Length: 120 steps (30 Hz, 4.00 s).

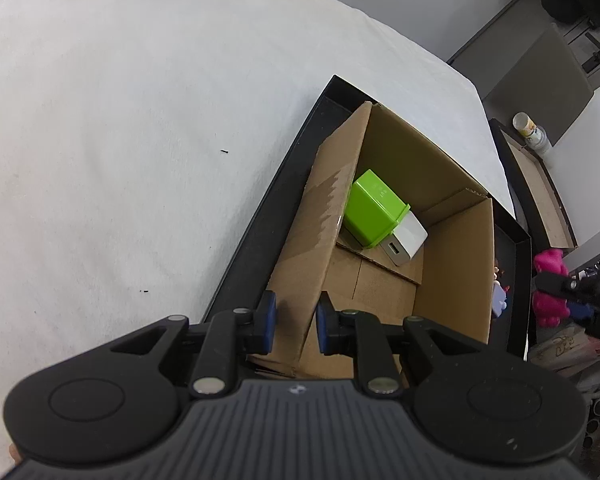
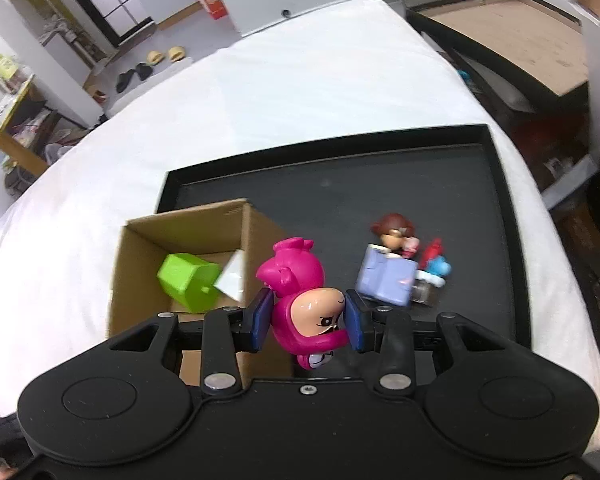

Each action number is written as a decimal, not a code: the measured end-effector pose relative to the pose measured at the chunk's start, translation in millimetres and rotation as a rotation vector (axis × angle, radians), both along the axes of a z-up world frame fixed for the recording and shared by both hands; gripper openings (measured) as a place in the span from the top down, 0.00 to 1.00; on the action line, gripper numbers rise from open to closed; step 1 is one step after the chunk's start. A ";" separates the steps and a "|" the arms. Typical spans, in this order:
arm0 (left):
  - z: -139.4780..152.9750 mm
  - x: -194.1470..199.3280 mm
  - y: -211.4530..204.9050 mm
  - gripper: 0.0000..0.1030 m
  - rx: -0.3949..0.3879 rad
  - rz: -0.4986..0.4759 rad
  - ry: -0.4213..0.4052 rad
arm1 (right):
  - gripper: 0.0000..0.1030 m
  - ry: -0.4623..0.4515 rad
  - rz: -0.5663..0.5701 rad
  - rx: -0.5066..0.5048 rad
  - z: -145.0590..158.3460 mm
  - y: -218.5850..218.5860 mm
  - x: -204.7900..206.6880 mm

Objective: Organize rigid objects
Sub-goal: 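Carry the pink plush into the box with the right tool and release, then move the right tool to the blue figure with beer mug and grasp it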

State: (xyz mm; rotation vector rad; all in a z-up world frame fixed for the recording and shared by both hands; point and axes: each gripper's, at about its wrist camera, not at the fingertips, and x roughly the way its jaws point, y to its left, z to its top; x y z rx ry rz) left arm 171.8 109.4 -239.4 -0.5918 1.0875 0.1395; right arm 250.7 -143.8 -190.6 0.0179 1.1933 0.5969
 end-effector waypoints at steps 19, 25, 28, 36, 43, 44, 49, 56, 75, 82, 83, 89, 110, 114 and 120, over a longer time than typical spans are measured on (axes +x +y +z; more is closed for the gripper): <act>-1.5 -1.0 3.0 0.82 -0.017 -0.002 0.001 | 0.63 0.040 0.172 0.038 -4.8 86.6 -29.5; -2.2 -1.0 4.6 0.82 -0.029 -0.011 0.000 | 0.63 0.094 0.201 0.015 -27.0 106.9 -37.6; -2.7 -0.6 5.6 0.82 -0.035 -0.013 0.001 | 0.63 0.121 0.211 0.006 -38.4 114.9 -40.6; -4.3 0.7 9.5 0.82 -0.055 -0.007 0.007 | 0.63 0.166 0.220 0.000 -56.3 134.1 -45.1; -4.7 0.8 10.8 0.82 -0.064 -0.002 0.007 | 0.53 0.203 0.155 0.015 -73.0 131.9 -37.9; -5.1 0.7 11.3 0.82 -0.067 -0.002 0.007 | 0.53 0.206 0.154 0.022 -72.3 129.5 -38.0; -4.7 1.2 10.5 0.82 -0.063 0.001 0.008 | 0.53 0.192 0.171 0.038 -59.9 117.8 -43.0; -4.0 1.2 9.5 0.82 -0.057 0.009 0.008 | 0.52 0.167 0.170 0.071 -37.2 103.3 -39.9; 0.9 2.1 2.1 0.82 -0.015 0.022 0.010 | 0.26 0.068 0.120 0.091 12.3 47.3 -25.6; 2.3 2.9 0.1 0.82 -0.006 0.027 0.015 | 0.21 0.022 0.074 0.091 28.5 14.9 -13.6; 2.3 2.9 -0.1 0.82 -0.005 0.028 0.015 | 0.21 0.021 0.064 0.092 29.3 10.2 -11.4; 2.5 3.2 -0.2 0.82 -0.004 0.034 0.019 | 0.17 0.019 -0.001 0.087 26.2 -13.4 1.3; 1.6 5.3 1.1 0.82 -0.001 0.047 0.031 | 0.50 0.083 -0.214 0.030 -31.5 -65.7 46.3; 1.2 5.6 1.2 0.82 0.000 0.046 0.031 | 0.58 0.108 -0.242 0.003 -51.5 -66.7 53.2; 0.5 6.1 3.1 0.82 -0.006 0.050 0.031 | 0.62 0.129 -0.255 -0.036 -75.8 -64.0 60.5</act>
